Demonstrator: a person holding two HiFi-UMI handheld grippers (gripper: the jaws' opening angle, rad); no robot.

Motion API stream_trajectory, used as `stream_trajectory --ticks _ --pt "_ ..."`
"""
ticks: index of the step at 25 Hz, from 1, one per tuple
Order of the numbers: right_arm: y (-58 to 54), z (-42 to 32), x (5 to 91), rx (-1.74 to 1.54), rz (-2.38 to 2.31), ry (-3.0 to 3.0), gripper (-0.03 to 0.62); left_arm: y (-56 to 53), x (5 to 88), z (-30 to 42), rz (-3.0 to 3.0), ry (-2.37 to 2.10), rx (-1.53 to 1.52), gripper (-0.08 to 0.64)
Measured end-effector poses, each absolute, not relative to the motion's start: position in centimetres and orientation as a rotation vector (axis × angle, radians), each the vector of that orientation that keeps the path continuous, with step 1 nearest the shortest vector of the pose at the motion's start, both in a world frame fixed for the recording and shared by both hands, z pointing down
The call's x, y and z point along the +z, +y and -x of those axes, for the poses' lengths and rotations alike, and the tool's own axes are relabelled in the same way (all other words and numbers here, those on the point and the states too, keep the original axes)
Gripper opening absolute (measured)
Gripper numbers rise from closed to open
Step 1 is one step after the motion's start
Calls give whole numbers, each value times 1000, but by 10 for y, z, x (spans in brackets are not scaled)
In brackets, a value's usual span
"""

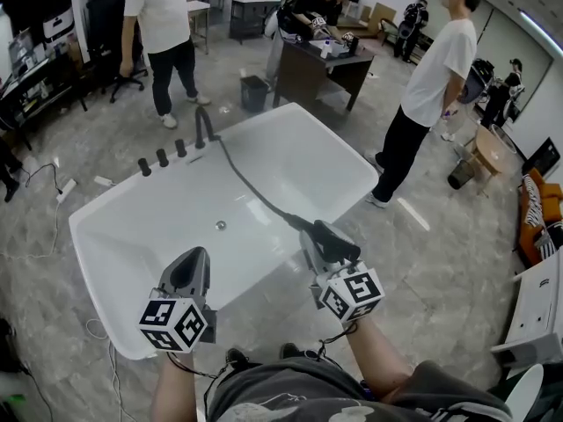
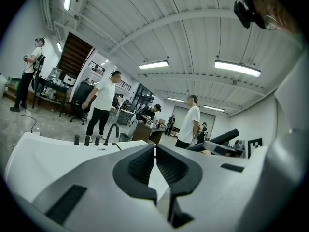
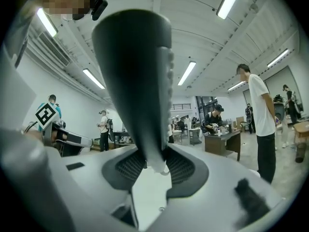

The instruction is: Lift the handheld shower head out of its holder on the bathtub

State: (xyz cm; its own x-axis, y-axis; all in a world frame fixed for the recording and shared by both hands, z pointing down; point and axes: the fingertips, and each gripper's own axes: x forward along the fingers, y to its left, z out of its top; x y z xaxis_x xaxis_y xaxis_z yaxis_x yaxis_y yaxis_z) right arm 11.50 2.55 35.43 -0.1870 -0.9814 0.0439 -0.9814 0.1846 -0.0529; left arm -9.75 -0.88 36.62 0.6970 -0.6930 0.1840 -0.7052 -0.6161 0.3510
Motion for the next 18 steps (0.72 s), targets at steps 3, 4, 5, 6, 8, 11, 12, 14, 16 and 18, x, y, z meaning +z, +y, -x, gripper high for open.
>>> stream_trajectory --ticks 3,4,5,6,8,11,12,14,16,18 --pt "26 -115 353 119 -1987 -2432 140 -5 363 88 -2508 -1085 29 21" --pt "26 -116 353 121 -1982 -2435 140 -3 362 85 -2512 -1083 28 21" --pt "28 -116 353 121 -1978 -2437 140 0 361 82 -2516 -1081 30 21" --pt "29 -117 353 119 -1974 -2439 140 3 361 79 -2520 -1080 32 21" --pt "30 -120 350 110 -1965 -2446 140 7 359 73 -2528 -1083 35 21" --pt "31 -120 346 97 -1949 -2459 141 9 355 73 -2534 -1103 35 21" --pt "31 -118 346 94 -1943 -2462 140 8 354 75 -2531 -1109 31 21" --pt "31 -114 345 92 -1933 -2469 140 5 354 80 -2526 -1120 26 21" --pt "31 -110 346 91 -1922 -2472 140 4 353 81 -2527 -1124 22 21" --pt "31 -110 346 85 -1915 -2472 140 3 352 79 -2532 -1120 19 21"
